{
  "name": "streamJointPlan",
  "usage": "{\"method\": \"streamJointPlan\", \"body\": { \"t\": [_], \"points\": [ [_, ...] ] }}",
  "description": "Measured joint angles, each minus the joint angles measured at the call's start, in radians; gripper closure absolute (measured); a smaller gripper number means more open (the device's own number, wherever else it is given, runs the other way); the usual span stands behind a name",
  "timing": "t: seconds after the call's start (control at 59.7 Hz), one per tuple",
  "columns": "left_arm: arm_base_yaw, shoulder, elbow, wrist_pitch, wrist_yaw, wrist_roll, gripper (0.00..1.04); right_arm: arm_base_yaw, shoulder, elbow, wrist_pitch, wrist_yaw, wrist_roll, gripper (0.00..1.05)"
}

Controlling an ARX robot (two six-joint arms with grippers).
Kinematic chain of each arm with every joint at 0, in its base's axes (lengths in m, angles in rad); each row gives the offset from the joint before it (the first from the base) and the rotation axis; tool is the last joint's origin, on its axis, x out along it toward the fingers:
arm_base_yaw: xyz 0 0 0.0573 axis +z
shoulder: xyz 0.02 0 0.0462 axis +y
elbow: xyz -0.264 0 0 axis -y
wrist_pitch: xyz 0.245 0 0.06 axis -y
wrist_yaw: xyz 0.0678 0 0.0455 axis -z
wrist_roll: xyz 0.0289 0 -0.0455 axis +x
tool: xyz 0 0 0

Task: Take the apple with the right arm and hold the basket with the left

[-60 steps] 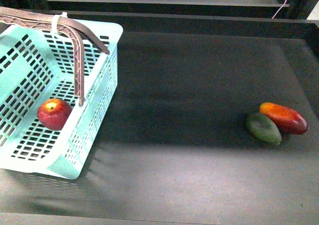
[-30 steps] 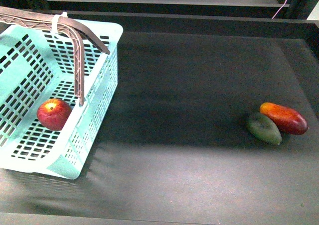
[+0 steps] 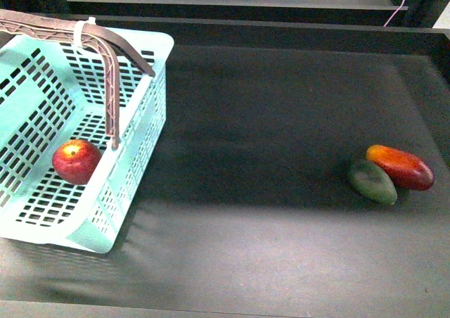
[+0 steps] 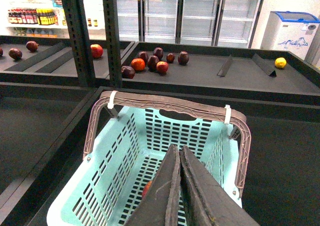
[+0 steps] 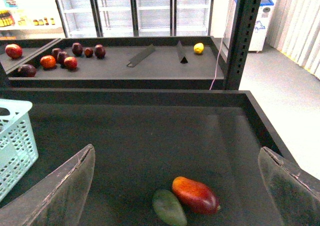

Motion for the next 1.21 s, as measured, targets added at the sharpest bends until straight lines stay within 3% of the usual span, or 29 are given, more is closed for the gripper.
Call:
{"method": "streamJointPlan", "body": {
  "t": [0.435, 0.938, 1.206],
  "points": [
    [0.0, -0.001, 0.0, -0.001, 0.0, 0.0, 1.0, 0.0, 0.0, 0.0, 0.0, 0.0, 0.0, 0.09],
    [0.0, -0.001, 0.0, -0.001, 0.0, 0.0, 0.06, 0.0, 0.0, 0.0, 0.0, 0.0, 0.0, 0.09],
    [0.0, -0.001, 0.0, -0.001, 0.0, 0.002, 0.07, 0.0, 0.0, 0.0, 0.0, 0.0, 0.0, 0.09]
  ]
}}
